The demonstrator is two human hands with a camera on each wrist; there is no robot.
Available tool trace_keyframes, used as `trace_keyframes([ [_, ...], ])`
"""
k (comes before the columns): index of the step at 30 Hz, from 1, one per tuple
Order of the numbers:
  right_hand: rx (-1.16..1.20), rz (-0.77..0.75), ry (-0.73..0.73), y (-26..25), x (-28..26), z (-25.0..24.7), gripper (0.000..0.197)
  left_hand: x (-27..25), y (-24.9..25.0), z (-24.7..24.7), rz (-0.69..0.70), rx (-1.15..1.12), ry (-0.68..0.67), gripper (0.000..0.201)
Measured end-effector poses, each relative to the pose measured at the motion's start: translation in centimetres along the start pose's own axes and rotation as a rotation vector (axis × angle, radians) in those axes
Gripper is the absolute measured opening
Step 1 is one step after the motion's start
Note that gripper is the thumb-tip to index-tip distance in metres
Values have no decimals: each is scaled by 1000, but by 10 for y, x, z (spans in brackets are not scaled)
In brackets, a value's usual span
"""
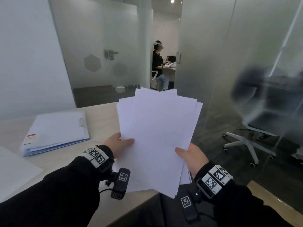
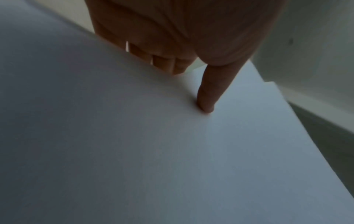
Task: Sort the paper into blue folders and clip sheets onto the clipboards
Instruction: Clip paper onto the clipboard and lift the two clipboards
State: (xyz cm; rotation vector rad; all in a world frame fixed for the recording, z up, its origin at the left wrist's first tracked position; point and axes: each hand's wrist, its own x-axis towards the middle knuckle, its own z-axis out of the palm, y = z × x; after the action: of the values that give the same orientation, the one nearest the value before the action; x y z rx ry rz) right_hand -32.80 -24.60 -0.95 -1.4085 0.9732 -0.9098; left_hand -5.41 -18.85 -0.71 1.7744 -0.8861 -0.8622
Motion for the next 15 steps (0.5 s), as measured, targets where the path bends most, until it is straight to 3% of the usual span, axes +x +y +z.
trace_keyframes([
  [2,76,-51,-34,-13,5,16,21,-6,8,-20,83,-84,71,59],
  [4,114,-112,-43,-26,12,33,19,-14,19,-40,164,-186,114,44],
  [10,127,-221,-51,-52,34,74,13,-37,40,-79,309,-377,181,33],
  [15,133,-230,-69,-50,35,90,19,-50,33,-73,321,-437,115,52],
])
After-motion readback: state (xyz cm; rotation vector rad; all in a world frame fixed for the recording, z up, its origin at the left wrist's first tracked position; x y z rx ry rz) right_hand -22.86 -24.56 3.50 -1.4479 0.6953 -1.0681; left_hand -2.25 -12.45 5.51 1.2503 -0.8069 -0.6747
